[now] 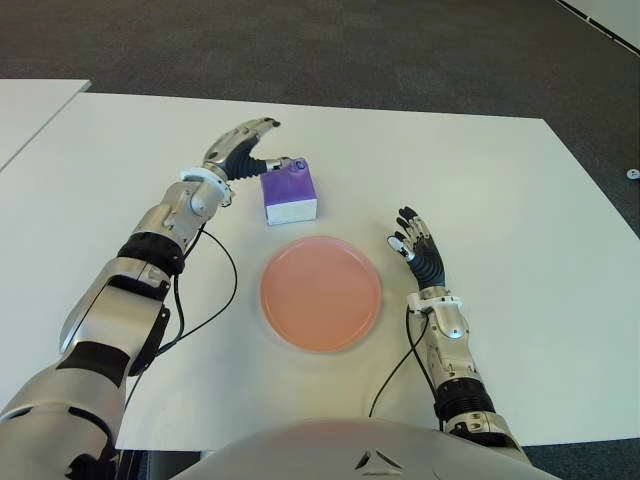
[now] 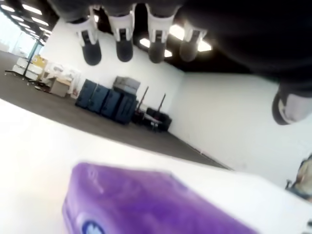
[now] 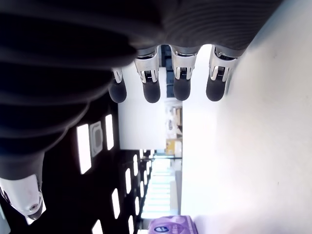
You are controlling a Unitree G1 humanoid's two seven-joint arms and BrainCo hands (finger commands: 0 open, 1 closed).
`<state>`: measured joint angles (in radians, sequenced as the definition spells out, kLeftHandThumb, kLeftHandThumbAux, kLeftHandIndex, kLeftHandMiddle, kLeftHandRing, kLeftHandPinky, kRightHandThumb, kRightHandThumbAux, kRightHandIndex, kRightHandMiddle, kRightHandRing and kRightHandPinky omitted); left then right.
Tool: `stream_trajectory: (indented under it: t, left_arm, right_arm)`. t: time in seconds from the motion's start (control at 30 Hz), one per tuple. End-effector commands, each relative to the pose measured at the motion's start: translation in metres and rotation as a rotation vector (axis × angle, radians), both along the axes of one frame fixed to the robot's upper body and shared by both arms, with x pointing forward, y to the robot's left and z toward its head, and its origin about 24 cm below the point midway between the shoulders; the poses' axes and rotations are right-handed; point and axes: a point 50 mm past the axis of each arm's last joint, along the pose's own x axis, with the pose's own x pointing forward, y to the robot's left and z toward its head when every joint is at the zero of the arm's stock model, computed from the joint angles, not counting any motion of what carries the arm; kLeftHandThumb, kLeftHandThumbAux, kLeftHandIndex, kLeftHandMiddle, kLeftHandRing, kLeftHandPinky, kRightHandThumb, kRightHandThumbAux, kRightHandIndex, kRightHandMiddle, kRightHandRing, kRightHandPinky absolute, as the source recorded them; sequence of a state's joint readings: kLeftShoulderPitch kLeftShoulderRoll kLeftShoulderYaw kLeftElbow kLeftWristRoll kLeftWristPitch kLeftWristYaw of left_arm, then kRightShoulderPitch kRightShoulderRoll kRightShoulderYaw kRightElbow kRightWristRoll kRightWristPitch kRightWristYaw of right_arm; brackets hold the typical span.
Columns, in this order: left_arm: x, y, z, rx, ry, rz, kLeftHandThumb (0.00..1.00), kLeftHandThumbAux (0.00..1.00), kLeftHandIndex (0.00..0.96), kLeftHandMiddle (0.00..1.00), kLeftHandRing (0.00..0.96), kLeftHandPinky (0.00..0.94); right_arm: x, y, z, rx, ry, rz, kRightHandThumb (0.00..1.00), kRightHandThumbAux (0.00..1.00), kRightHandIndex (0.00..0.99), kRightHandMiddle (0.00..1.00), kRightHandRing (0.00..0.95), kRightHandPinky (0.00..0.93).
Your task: Put the tissue paper into the plate.
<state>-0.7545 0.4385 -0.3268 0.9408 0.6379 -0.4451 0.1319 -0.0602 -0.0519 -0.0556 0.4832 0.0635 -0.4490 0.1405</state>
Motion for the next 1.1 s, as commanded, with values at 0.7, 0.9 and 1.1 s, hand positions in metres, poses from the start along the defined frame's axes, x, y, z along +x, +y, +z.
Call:
stream_trajectory:
  t: [0.7,0.9,1.1]
  left_arm:
    - [-0.015,-0.016,-0.044,0.257,0.138,-0.156,0.181,0.265,0.0,0.0,0.0,0.0]
    - [-0.015,-0.014,-0.048,0.309,0.142,-0.152,0.167,0.256,0.0,0.0,0.0,0.0]
    - [-0.015,-0.012,-0.051,0.356,0.125,-0.15,0.152,0.258,0.0,0.0,0.0,0.0]
  right_arm:
    - [-0.044,0.007,-0.056,0.039,0.304,-0.012,0.0,0.574,0.0,0.0,0.0,0.0]
    - [-0.044,0.008,-0.055,0.043,0.306,-0.005,0.0,0.576,0.0,0.0,0.0,0.0]
    - [-0.044,0.008,-0.055,0.044,0.308,-0.005,0.0,0.576,0.0,0.0,0.0,0.0]
